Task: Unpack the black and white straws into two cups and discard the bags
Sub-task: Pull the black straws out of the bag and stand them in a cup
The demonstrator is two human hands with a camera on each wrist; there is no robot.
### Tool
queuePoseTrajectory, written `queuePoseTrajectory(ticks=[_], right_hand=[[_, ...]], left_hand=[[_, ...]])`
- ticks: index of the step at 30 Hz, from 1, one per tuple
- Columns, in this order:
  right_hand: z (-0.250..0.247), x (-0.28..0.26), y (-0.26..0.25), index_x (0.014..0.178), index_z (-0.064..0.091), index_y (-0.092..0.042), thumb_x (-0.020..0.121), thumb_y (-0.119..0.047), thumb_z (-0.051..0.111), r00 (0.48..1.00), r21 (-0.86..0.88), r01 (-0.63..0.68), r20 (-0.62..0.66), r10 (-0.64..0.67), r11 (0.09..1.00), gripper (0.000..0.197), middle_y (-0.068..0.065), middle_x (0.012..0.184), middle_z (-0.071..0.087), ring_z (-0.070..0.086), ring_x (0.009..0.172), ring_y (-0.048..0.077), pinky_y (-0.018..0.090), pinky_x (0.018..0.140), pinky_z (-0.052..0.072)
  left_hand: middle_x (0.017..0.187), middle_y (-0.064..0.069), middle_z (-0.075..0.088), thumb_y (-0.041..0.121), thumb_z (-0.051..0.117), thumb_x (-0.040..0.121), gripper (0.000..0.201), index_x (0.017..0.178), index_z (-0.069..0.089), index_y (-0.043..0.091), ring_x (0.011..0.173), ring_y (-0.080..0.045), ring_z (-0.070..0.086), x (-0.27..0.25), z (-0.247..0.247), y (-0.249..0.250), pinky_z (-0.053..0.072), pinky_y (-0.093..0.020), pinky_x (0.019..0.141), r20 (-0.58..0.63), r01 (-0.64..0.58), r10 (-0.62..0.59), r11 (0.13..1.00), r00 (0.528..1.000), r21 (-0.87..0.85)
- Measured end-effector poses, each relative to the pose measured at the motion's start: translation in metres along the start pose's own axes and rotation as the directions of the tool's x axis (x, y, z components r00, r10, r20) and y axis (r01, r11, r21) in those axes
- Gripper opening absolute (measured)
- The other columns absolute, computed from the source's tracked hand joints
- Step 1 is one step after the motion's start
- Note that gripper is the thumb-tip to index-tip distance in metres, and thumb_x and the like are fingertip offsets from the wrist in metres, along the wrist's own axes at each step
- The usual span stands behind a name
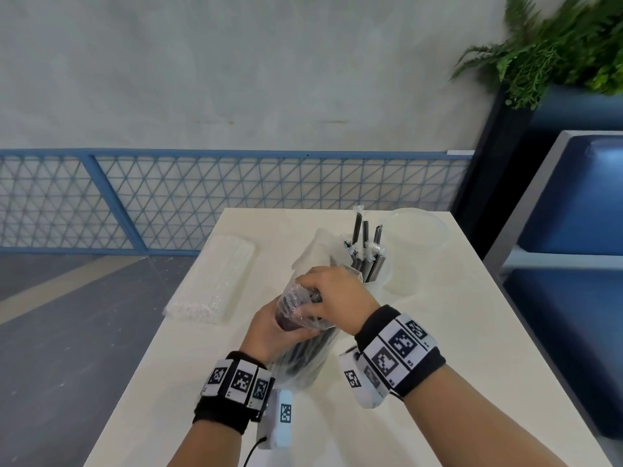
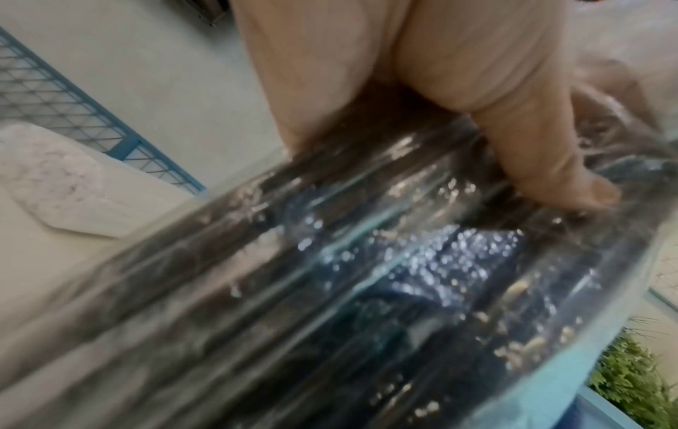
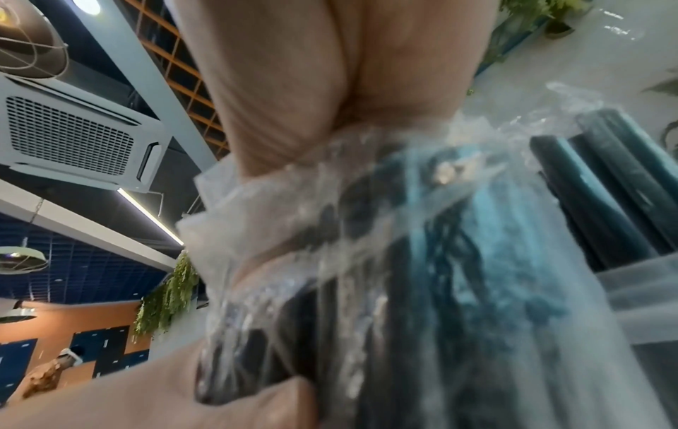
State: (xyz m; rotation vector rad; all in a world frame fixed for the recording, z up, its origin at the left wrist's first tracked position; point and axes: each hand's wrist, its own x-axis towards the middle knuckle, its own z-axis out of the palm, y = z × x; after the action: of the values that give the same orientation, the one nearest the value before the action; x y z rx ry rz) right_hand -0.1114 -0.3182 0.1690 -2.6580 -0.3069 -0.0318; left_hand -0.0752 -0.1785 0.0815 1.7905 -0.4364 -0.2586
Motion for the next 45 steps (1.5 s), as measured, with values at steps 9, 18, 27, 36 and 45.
queuePoseTrajectory(ticks=[9, 18, 27, 36, 45], right_hand=[[-0.044, 0.002, 0.006, 0.104, 0.07, -0.016, 0.076, -0.029, 0.073, 0.963, 0.127, 0.009, -0.267, 0.025, 0.992, 0.03, 0.008, 0.098, 0.071, 0.063, 0.089, 0.02, 0.023, 0.082, 0.044], [-0.004, -0.011, 0.002, 0.124, 0.049, -0.022, 0.074, -0.021, 0.075, 0.839, 0.46, 0.045, -0.499, 0.216, 0.887, 0.056, -0.005, 0.117, 0.053, 0.051, 0.105, 0.005, 0.018, 0.091, 0.044], [0.018, -0.003, 0.002, 0.134, 0.036, -0.017, 0.072, -0.039, 0.076, 0.852, 0.571, -0.138, -0.348, 0.392, 0.809, 0.077, -0.002, 0.129, 0.056, 0.052, 0.119, 0.011, 0.015, 0.093, 0.037], [0.017, -0.009, 0.014, 0.117, 0.056, -0.019, 0.069, -0.029, 0.079, 0.892, 0.788, -0.132, -0.169, 0.418, 0.601, 0.054, -0.004, 0.114, 0.065, 0.06, 0.108, 0.011, 0.038, 0.098, 0.048], [0.034, -0.008, 0.012, 0.108, 0.059, -0.015, 0.06, -0.032, 0.081, 0.868, 0.744, -0.113, -0.249, 0.429, 0.659, 0.055, 0.002, 0.1, 0.071, 0.067, 0.093, 0.017, 0.04, 0.086, 0.054]], left_hand=[[0.067, 0.023, 0.07, 0.006, 0.075, 0.071, 0.026, 0.085, 0.063, 0.025, 0.071, 0.01, 0.064, -0.002, -0.005, -0.012, 0.048, -0.007, 0.063, -0.015, 0.034, -0.034, 0.999, 0.999, -0.005], [0.08, 0.009, 0.069, -0.006, 0.065, 0.077, 0.023, 0.097, 0.061, 0.006, 0.07, 0.007, 0.065, -0.004, -0.006, -0.02, 0.047, -0.006, 0.061, -0.125, 0.053, -0.078, 0.979, 0.989, -0.195], [0.098, 0.015, 0.07, 0.0, 0.068, 0.077, 0.053, 0.113, 0.047, 0.033, 0.095, 0.005, 0.063, -0.004, -0.011, -0.006, 0.049, -0.01, 0.081, 0.053, -0.053, 0.056, 0.997, 0.997, -0.064], [0.112, 0.013, 0.066, 0.001, 0.07, 0.075, 0.065, 0.126, 0.041, 0.029, 0.108, -0.003, 0.061, -0.002, -0.008, 0.01, 0.047, -0.016, 0.089, 0.125, -0.08, 0.103, 0.982, 0.987, -0.173], [0.111, 0.01, 0.065, 0.005, 0.078, 0.068, 0.069, 0.121, 0.045, 0.034, 0.102, -0.002, 0.063, -0.001, -0.003, 0.01, 0.049, -0.017, 0.086, 0.089, -0.094, 0.1, 0.993, 0.991, -0.074]])
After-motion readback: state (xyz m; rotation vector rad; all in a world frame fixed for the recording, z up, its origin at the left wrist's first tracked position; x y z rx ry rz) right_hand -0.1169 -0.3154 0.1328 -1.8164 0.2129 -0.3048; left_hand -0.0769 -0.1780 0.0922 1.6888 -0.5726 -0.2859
